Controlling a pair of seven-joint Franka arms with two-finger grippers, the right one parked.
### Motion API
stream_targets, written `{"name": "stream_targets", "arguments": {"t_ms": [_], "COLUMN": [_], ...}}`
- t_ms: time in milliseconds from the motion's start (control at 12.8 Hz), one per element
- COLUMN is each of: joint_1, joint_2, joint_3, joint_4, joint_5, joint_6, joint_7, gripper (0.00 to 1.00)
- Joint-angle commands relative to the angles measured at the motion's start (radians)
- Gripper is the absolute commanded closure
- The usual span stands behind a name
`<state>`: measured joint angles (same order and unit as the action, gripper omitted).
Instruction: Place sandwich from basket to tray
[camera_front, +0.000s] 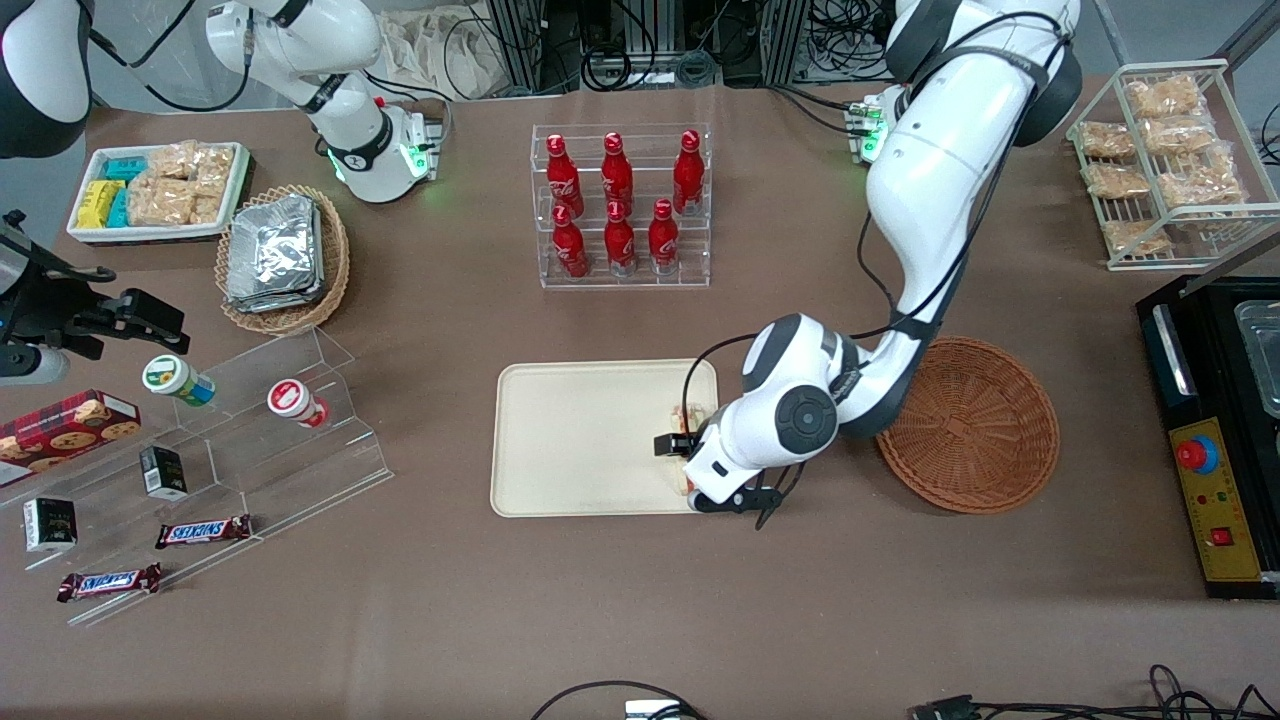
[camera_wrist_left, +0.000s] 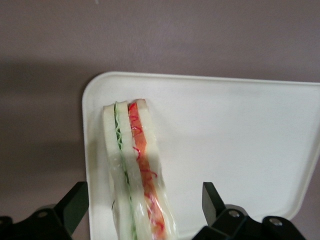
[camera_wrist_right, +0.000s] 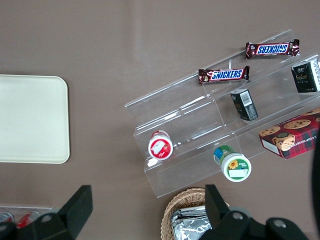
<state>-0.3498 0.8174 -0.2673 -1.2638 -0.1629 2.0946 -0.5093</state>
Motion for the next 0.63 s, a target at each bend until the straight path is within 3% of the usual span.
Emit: {"name": "stream_targets", "arguments": {"t_ms": [0, 157, 392, 549], "joint_1": [0.084, 0.194, 0.287, 0.348], "joint_2": [-0.18, -0.289, -0.433, -0.518], "joint_3": [0.019, 0.016, 0.016, 0.019], "joint_4": [-0.035, -0.035, -0.037, -0.045], "joint_5": [0.008, 0.043, 0.202, 0.226], "joint_6": [-0.163, -0.366, -0.632, -0.75], "joint_7": [-0.003, 0.049, 0.154, 0.286], "gripper": [0.0, 0.0, 0.0, 0.0]}}
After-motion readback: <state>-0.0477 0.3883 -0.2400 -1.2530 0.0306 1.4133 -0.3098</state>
